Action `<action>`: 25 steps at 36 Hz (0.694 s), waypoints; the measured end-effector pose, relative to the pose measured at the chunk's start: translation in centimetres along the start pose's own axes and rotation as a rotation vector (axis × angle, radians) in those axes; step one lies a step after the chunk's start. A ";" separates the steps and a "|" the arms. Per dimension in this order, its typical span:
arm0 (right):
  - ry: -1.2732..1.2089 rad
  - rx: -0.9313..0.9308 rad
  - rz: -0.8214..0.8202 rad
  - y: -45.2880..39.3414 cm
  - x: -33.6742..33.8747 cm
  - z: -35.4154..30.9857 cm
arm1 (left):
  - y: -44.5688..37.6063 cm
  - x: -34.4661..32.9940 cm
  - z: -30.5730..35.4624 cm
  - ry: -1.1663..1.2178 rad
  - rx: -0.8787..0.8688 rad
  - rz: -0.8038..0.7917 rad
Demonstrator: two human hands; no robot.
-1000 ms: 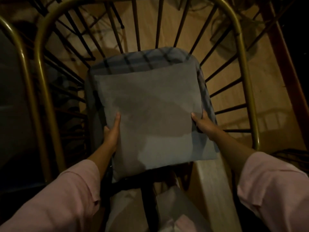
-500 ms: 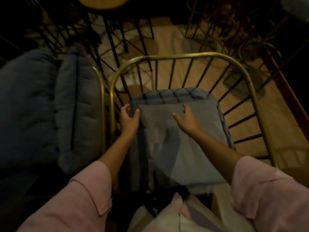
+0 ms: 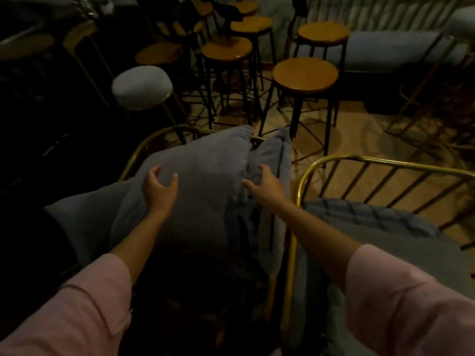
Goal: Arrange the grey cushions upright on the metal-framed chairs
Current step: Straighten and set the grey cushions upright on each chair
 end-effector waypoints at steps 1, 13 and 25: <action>-0.004 -0.042 -0.020 -0.5 -1.2 -0.2 | -0.7 1.4 -1.7 -0.013 0.057 0.015; -0.155 -0.311 0.123 -5.7 -7.8 0.9 | -8.2 7.0 -16.3 0.005 0.473 -0.130; -0.167 -0.170 0.296 -4.6 -6.4 -0.4 | -8.4 6.5 -19.3 0.232 0.683 -0.272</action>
Point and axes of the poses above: each hand's wrist, its own y-axis away from the middle knuckle, its own x-axis out of the back of the hand, z = x × y, the point moved 9 cm from there along -y, towards the middle knuckle, and after that the axes turned 7 degrees about -z, right-handed, at the moved point
